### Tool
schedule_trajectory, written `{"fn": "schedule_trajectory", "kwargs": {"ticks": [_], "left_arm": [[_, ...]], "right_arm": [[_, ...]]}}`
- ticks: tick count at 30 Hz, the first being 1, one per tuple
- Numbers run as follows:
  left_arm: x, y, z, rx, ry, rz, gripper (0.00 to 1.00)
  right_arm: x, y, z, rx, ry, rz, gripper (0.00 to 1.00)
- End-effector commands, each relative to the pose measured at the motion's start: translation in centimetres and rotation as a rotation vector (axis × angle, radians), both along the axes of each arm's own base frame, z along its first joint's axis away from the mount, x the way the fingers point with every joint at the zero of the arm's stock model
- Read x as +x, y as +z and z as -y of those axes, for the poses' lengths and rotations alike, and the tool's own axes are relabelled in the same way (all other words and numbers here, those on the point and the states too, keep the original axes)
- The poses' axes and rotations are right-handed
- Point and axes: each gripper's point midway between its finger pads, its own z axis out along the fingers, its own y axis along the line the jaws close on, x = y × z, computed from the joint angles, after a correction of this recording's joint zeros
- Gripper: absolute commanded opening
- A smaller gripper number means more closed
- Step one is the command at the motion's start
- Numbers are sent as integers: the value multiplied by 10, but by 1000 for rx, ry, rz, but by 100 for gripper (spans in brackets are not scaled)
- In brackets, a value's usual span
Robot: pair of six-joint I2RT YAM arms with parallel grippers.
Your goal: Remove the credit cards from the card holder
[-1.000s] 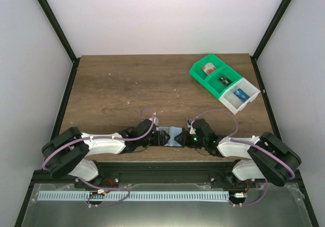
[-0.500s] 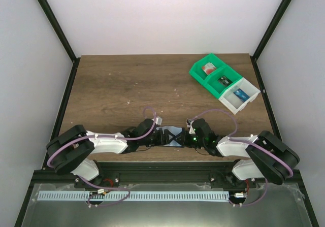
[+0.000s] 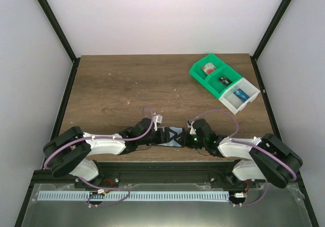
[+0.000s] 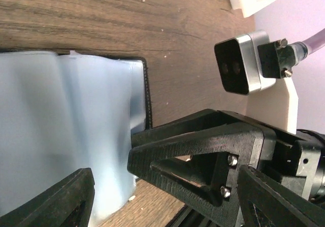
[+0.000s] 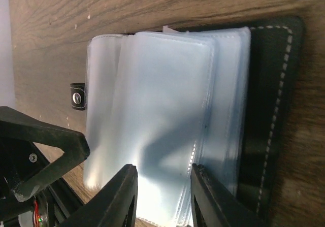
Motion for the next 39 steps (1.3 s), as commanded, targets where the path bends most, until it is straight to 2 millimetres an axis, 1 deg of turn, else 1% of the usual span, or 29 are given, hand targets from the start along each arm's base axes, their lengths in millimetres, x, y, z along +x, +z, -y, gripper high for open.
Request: {"fn": "schedule_trajectory", "kwargs": {"ticks": [1, 5, 8, 11, 14, 17, 19, 21, 23, 24, 26, 28, 30, 32, 35, 39], "left_arm": [[-1, 12, 6, -53, -17, 30, 79], [0, 8, 6, -34, -18, 37, 79], [2, 9, 3, -25, -3, 49, 79], [10, 14, -10, 33, 43, 85, 80], [17, 14, -25, 103, 74, 97, 84], [17, 9, -42, 95, 95, 62, 87], [15, 11, -47, 50, 93, 54, 88], [12, 17, -48, 14, 85, 64, 89], [10, 16, -50, 6, 80, 52, 91], [10, 16, -50, 1, 79, 45, 91], [10, 16, -51, -14, 81, 40, 91], [9, 16, -51, -27, 80, 38, 91], [9, 17, -50, -31, 75, 41, 91], [10, 16, -48, -29, 67, 46, 91], [12, 11, -44, -12, 56, 45, 91], [15, 3, -44, 24, 52, 47, 91]], "right_arm": [[-12, -15, 16, -77, -25, -52, 32], [-9, -3, 20, -77, -50, -31, 32], [-6, 15, 18, -47, -54, 0, 30], [-2, 36, 14, -5, -63, 38, 27], [1, 51, 9, 57, -75, 59, 24], [2, 57, -2, 92, -70, 60, 19], [4, 58, -10, 100, -57, 57, 13], [6, 59, -21, 107, -35, 54, 7], [8, 58, -30, 118, -15, 46, 3], [10, 57, -35, 124, -7, 43, 2], [12, 49, -42, 108, 6, 29, 1], [13, 36, -44, 72, 17, 11, 1], [12, 17, -41, 23, 20, -15, 1], [10, 4, -37, -7, 13, -34, 1], [6, -6, -30, -14, -7, -45, 1], [3, -13, -26, -27, -8, -62, 1]]}}
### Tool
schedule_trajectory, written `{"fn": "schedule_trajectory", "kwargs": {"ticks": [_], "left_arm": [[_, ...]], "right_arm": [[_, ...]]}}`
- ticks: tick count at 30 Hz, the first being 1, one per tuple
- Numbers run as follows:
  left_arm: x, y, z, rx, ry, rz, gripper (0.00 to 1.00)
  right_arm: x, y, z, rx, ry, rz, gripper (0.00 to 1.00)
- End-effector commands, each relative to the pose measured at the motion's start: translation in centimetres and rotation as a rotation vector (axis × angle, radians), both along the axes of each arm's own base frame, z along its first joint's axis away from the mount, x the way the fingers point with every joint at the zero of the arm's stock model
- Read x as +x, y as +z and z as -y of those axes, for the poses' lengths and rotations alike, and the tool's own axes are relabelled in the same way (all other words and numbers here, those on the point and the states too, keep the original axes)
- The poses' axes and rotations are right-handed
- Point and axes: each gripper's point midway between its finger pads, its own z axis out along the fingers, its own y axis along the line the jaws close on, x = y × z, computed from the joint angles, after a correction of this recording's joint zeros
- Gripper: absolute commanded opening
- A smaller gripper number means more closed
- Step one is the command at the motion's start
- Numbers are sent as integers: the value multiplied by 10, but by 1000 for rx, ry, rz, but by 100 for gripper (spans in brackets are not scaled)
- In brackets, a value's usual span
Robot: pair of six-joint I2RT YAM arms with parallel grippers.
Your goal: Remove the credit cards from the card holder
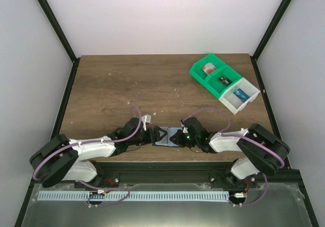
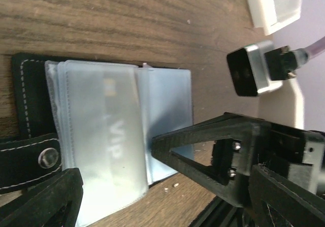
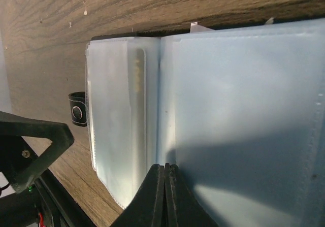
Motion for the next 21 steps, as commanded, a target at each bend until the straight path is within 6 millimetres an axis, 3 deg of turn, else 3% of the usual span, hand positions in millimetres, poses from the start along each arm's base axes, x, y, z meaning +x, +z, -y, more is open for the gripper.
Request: {"fn": "schedule_trajectory", "kwargs": {"ticks": [1, 15, 21], "left_arm": [[7, 1, 5, 9, -9, 26, 91], [8, -3, 12, 3, -37, 32, 91], [8, -19, 8, 53, -26, 15, 91]], "right_arm": [[-4, -9, 3, -13, -4, -2, 1], [-6, -16, 2, -13, 6, -14, 1], [-5, -13, 3, -13, 6, -8, 1]]}}
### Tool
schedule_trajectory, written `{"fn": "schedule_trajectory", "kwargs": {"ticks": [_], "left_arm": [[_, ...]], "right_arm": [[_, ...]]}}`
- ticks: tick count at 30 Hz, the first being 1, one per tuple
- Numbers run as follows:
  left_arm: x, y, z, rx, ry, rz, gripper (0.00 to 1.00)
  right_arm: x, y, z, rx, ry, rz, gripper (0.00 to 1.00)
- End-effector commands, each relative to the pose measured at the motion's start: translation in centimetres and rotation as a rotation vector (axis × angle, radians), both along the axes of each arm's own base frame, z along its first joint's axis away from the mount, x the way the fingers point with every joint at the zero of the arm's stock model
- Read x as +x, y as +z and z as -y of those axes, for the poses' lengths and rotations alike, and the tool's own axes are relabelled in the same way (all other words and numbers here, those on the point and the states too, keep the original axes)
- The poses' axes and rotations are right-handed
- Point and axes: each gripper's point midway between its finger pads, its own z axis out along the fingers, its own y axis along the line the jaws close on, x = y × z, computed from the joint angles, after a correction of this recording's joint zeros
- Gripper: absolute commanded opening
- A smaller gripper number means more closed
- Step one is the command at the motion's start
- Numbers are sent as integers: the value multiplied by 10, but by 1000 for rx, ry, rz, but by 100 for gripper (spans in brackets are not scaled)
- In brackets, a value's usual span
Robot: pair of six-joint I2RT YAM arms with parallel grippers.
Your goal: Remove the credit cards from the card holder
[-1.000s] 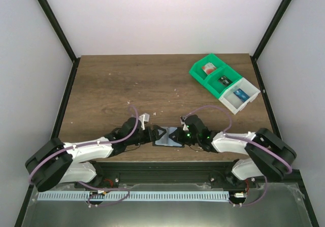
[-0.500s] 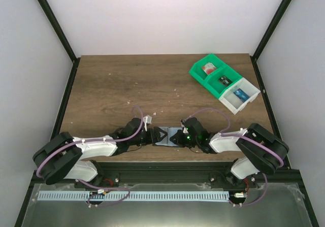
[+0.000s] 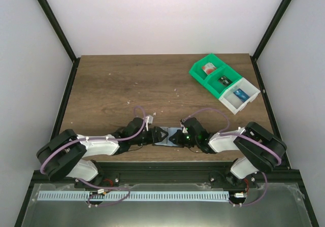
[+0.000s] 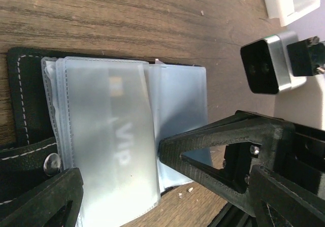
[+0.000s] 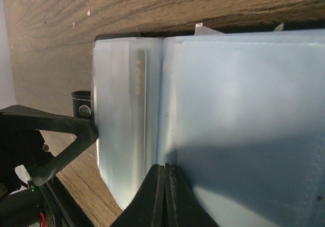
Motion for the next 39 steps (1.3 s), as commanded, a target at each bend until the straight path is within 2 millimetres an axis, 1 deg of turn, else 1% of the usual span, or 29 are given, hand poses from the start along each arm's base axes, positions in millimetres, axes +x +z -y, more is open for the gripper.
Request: {"fn": "schedule_trajectory", "kwargs": {"ticks": [1, 8, 15, 21, 27, 30, 34, 39], "left_arm": [[6, -2, 3, 17, -2, 20, 91], [4, -4, 14, 34, -24, 16, 91], [-1, -3, 29, 0, -54, -8, 91], [1, 14, 36, -38, -53, 14, 90], [2, 33, 38, -75, -47, 44, 90], [1, 35, 41, -89, -49, 44, 90], [-2, 32, 45, -102, -64, 32, 90], [-2, 41, 57, -156, -88, 42, 90]], "right_arm": [[-7, -11, 7, -41, 1, -19, 1], [-7, -12, 9, -49, -3, -20, 1], [-6, -10, 8, -44, -5, -16, 2], [-8, -8, 10, -33, -6, -4, 2], [-6, 3, 9, -7, -7, 30, 2], [-6, 7, 10, 3, -9, 42, 2], [-5, 14, 16, 11, -34, 72, 3], [-2, 22, 33, 11, -115, 115, 8]]}}
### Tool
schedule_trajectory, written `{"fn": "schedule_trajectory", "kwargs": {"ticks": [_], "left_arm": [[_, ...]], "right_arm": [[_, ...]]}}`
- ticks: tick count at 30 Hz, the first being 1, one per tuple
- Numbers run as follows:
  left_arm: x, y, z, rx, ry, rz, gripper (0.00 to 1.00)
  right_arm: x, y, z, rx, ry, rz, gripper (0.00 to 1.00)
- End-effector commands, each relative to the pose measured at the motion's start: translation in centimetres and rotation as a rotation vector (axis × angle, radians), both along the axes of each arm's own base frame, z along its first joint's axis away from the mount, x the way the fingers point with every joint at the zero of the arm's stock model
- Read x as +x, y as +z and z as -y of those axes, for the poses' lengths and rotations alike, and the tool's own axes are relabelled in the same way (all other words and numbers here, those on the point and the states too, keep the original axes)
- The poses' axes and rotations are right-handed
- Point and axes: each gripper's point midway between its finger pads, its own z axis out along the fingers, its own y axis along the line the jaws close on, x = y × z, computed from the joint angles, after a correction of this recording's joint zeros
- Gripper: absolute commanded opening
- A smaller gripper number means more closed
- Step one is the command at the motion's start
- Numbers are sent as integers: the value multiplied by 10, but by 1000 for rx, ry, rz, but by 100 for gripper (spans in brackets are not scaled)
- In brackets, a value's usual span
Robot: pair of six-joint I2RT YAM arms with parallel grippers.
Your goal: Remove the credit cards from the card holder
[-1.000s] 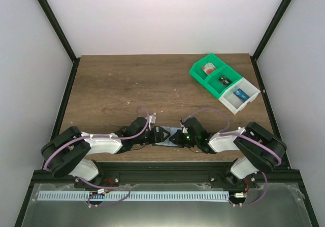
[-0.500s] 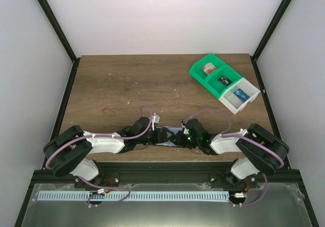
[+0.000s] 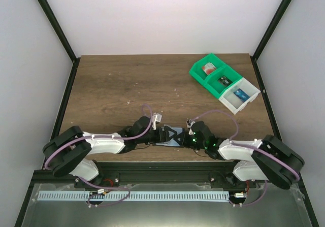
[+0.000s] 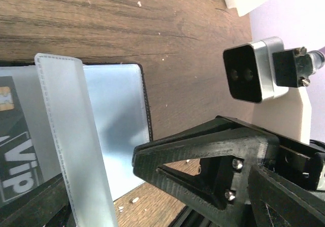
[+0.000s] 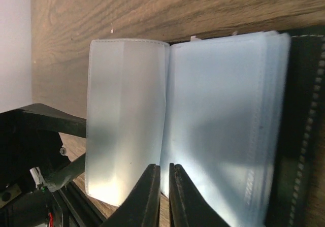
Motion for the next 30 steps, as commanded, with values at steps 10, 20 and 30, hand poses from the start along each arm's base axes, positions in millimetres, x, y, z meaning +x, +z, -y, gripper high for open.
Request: {"fn": "schedule_trajectory", "kwargs": {"ticks": [10, 20, 30], "left_arm": [[4, 28, 36, -99, -72, 51, 90], [14, 19, 17, 10, -30, 88, 90], [24, -2, -40, 119, 53, 100, 77]], "right_arm": [[8, 33, 52, -5, -230, 157, 20], [6, 59, 69, 56, -278, 259, 23], [4, 63, 60, 81, -241, 240, 24]]}}
